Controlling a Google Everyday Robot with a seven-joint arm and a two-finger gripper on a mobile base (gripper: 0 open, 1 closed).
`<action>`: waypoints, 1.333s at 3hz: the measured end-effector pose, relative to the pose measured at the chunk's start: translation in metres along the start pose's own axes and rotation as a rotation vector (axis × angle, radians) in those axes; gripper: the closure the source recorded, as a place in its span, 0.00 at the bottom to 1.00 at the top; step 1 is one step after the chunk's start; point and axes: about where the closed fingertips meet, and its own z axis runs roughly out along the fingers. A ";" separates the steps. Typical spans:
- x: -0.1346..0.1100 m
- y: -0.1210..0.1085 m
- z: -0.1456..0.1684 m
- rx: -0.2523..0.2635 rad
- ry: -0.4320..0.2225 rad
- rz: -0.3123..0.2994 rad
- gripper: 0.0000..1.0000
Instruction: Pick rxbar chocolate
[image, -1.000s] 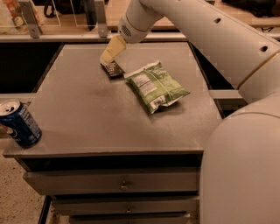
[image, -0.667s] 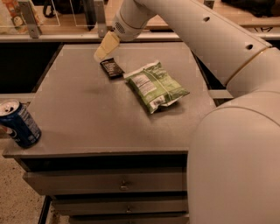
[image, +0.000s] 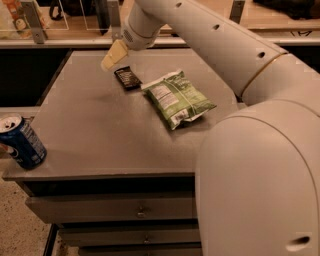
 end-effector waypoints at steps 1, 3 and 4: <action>0.004 -0.002 0.016 0.033 0.016 0.062 0.00; 0.018 -0.005 0.050 0.057 0.051 0.167 0.00; 0.026 -0.006 0.063 0.064 0.071 0.202 0.00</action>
Offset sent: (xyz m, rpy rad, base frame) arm 0.0203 0.0000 -0.0491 0.0178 0.0604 -0.2090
